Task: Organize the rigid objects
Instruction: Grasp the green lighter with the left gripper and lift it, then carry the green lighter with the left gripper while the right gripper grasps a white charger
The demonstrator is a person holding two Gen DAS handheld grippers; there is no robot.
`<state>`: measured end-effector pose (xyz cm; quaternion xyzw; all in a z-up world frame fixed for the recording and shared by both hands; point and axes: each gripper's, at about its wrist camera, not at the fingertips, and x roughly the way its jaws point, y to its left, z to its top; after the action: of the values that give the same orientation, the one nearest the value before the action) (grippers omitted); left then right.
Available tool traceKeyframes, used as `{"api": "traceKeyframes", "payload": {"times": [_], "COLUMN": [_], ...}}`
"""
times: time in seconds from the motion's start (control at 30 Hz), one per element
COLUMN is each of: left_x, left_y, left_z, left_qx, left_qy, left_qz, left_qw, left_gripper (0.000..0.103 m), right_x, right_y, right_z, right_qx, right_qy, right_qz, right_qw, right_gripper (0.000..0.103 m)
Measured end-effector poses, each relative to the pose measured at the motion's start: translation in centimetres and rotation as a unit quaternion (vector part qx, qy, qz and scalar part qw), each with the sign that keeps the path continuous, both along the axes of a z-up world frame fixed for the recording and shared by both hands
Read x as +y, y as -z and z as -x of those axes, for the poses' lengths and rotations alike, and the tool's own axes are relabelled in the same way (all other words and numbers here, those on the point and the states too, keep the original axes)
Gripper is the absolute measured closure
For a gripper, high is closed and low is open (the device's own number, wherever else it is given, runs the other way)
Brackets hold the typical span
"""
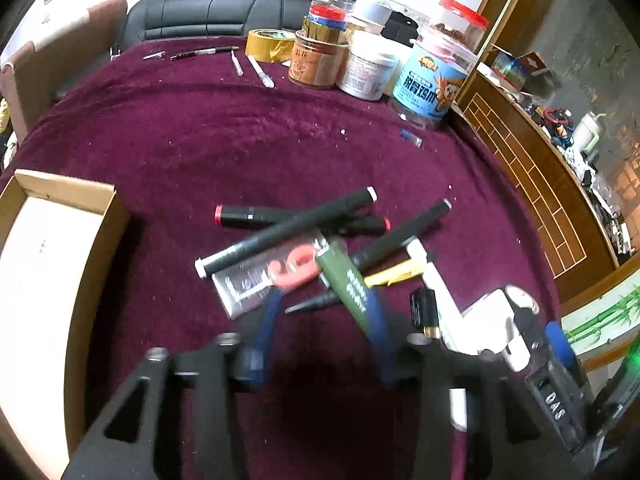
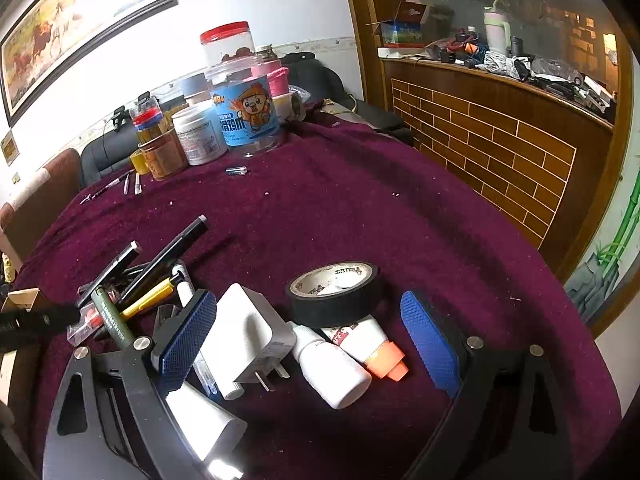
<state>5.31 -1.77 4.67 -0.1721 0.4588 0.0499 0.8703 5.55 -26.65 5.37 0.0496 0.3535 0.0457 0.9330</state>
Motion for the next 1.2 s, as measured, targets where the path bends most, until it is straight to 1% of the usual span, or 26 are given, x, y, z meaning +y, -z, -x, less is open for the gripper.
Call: {"api": "traceKeyframes", "payload": {"times": [0.1,0.13,0.2,0.27,0.3,0.33,0.37,0.4,0.47,0.57,0.63,0.67,0.77,0.87,0.9,0.97,1.0,1.03,1.07,1.1,1.13,1.2], "left_x": [-0.9,-1.2,-2.7,-3.2,-3.3,-3.4,-3.3,-2.9,-1.6,-0.1,0.2,0.3,0.6,1.0,0.9,0.1,-0.3,-0.6,-1.2,-1.4,-1.7,-1.8], "left_y": [0.3,0.4,1.2,2.4,2.9,2.8,2.5,2.3,2.1,1.3,0.9,1.0,2.1,3.0,3.0,3.1,3.2,3.2,3.2,3.3,3.4,3.6], "left_z": [-1.3,-1.6,-2.6,-3.2,-3.3,-3.1,-2.9,-2.6,-1.5,1.4,3.6,4.7,5.8,5.4,5.2,4.7,4.5,4.5,4.4,4.4,4.4,4.7], "left_qx": [0.005,0.009,0.027,0.048,0.057,0.05,0.042,0.044,0.048,0.042,0.037,0.038,0.044,0.043,0.043,0.041,0.041,0.04,0.038,0.036,0.028,0.009], "left_qy": [0.001,0.003,0.004,0.002,0.006,0.004,0.013,0.022,0.022,0.027,0.035,0.037,0.035,0.025,0.025,0.034,0.038,0.042,0.05,0.052,0.054,0.055], "left_qz": [0.008,0.002,-0.031,-0.041,-0.04,-0.059,-0.061,-0.059,-0.04,-0.029,-0.03,-0.032,-0.022,-0.006,-0.015,-0.044,-0.055,-0.061,-0.069,-0.073,-0.08,-0.086], "left_qw": [1.0,1.0,0.9991,0.998,0.9975,0.997,0.9972,0.997,0.9978,0.9984,0.9983,0.9981,0.9982,0.9987,0.9986,0.9976,0.997,0.9965,0.9957,0.9953,0.995,0.9948], "left_gripper": [0.058,0.056,0.043,0.044,0.05,0.06,0.079,0.087,0.087,0.087,0.087,0.087,0.087,0.083,0.08,0.077,0.073,0.069,0.063,0.059,0.057,0.05], "right_x": [0.1,0.1,0.2,0.2,0.2,0.2,0.2,0.2,0.2,0.2,0.1,0.0,0.0,-0.3,-0.3,-0.5,-0.5,-0.6,-0.8,-0.9,-1.1,-1.3], "right_y": [0.1,0.1,0.1,0.2,0.2,0.2,0.2,0.2,0.3,0.3,0.4,0.4,0.5,0.6,0.6,0.8,0.8,1.0,1.1,1.2,1.3,1.6], "right_z": [0.0,-0.1,-0.1,-0.1,-0.1,-0.1,-0.1,-0.2,-0.3,-0.3,-0.4,-0.5,-0.5,-0.5,-0.5,-0.5,-0.5,-0.6,-0.6,-0.7,-0.8,-1.0], "right_qx": [0.002,0.002,0.004,0.004,0.004,0.005,0.005,0.006,0.009,0.012,0.014,0.015,0.018,0.02,0.021,0.024,0.027,0.032,0.036,0.039,0.044,0.054], "right_qy": [-0.002,-0.003,-0.003,-0.003,-0.003,-0.002,-0.001,-0.001,-0.002,-0.002,-0.002,-0.003,-0.002,0.0,0.003,0.008,0.008,0.006,0.005,0.005,0.006,0.01], "right_qz": [0.002,0.002,0.002,0.002,0.002,0.001,0.0,0.0,0.0,-0.002,-0.004,-0.005,-0.008,-0.014,-0.016,-0.019,-0.021,-0.026,-0.031,-0.036,-0.043,-0.049], "right_qw": [1.0,1.0,1.0,1.0,1.0,1.0,1.0,1.0,1.0,1.0,1.0,1.0,1.0,1.0,1.0,0.999,0.999,0.999,0.999,0.999,0.998,0.997], "right_gripper": [0.009,0.009,0.009,0.009,0.009,0.009,0.009,0.009,0.009,0.009,0.009,0.009,0.009,0.009,0.009,0.008,0.008,0.008,0.008,0.008,0.008,0.008]}}
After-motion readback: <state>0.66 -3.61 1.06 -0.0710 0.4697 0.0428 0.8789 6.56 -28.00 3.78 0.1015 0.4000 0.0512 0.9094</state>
